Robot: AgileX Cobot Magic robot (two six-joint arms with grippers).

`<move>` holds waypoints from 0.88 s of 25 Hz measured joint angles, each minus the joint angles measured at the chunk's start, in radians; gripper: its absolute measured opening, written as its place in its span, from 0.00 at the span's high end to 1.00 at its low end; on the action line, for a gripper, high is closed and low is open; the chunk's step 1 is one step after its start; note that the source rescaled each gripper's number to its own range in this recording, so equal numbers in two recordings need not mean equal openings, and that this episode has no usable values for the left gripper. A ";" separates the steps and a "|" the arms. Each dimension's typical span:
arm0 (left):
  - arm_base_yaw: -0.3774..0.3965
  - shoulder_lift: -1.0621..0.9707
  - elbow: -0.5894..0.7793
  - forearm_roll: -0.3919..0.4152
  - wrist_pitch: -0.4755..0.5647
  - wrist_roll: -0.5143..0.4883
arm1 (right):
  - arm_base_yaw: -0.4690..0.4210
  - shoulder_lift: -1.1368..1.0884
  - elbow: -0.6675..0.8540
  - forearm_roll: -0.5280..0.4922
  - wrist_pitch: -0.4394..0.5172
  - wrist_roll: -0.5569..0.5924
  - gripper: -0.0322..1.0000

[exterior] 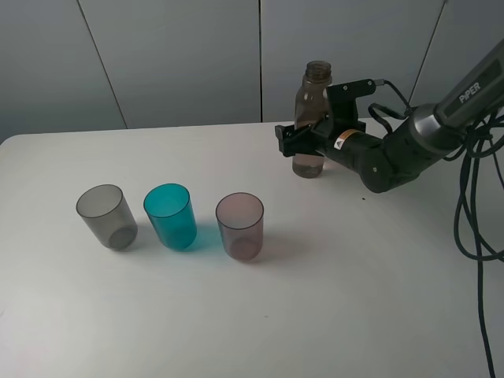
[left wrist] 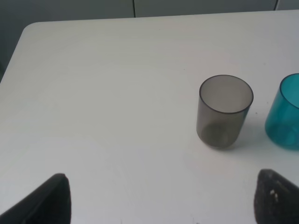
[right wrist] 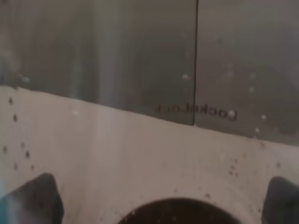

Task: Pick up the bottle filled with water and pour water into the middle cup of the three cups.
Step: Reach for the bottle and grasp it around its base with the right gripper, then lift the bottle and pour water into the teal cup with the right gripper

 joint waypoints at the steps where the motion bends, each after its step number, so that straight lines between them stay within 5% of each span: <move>1: 0.000 0.000 0.000 0.000 0.000 0.000 | 0.000 0.000 0.000 0.002 -0.003 0.000 0.14; 2: 0.000 0.000 0.000 0.000 0.000 0.000 | 0.000 0.000 0.000 0.005 -0.008 0.000 0.33; 4: 0.000 0.000 0.000 0.000 0.000 0.000 | 0.000 0.000 0.000 0.014 -0.015 0.000 0.97; 22: 0.000 0.000 0.000 0.000 0.000 0.000 | 0.000 -0.012 -0.002 -0.048 0.009 0.034 0.94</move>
